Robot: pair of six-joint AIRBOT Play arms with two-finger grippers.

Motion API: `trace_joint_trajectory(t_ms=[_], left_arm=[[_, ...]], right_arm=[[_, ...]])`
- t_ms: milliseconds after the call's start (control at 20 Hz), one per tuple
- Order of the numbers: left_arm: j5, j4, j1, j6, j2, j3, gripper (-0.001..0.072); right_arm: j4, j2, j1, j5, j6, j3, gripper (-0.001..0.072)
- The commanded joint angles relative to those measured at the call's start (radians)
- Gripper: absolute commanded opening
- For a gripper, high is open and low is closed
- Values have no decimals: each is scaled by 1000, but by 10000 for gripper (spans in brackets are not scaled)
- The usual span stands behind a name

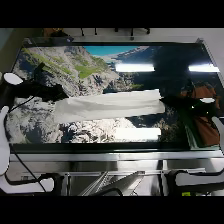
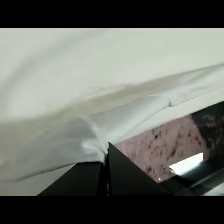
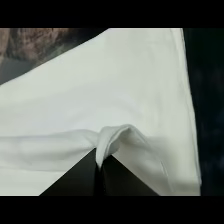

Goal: Fold the shirts.

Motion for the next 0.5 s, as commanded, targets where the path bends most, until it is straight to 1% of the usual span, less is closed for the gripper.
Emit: trace_joint_trajectory(t_ms=[0, 50, 100, 150, 200, 250, 300, 400, 450], left_arm=[[37, 8, -12, 2, -193, 122, 21], [34, 8, -11, 2, -228, 137, 22], [28, 7, -9, 2, -256, 151, 111], [19, 8, -9, 2, -281, 173, 515], [11, 7, -9, -3, -303, 200, 694], [-3, 8, -8, -6, -319, 230, 692], [-14, 8, -1, -7, -324, 256, 692], [-24, 6, 14, -11, -323, 316, 692], [-37, 6, 21, -29, -323, 345, 692]], right_arm=[[133, -109, 37, -96, -155, 24, 50], [133, -115, 36, -97, -155, 27, 195], [132, -112, 29, -96, -155, 28, 293], [117, -105, 17, -91, -155, 37, 300], [79, -96, -2, -84, -149, 53, 306], [35, -92, -19, -80, -124, 71, 422], [-16, -93, -36, -76, -79, 93, 506], [-76, -110, -62, -30, -21, 126, 506], [-82, -124, -63, -2, -19, 139, 506]])
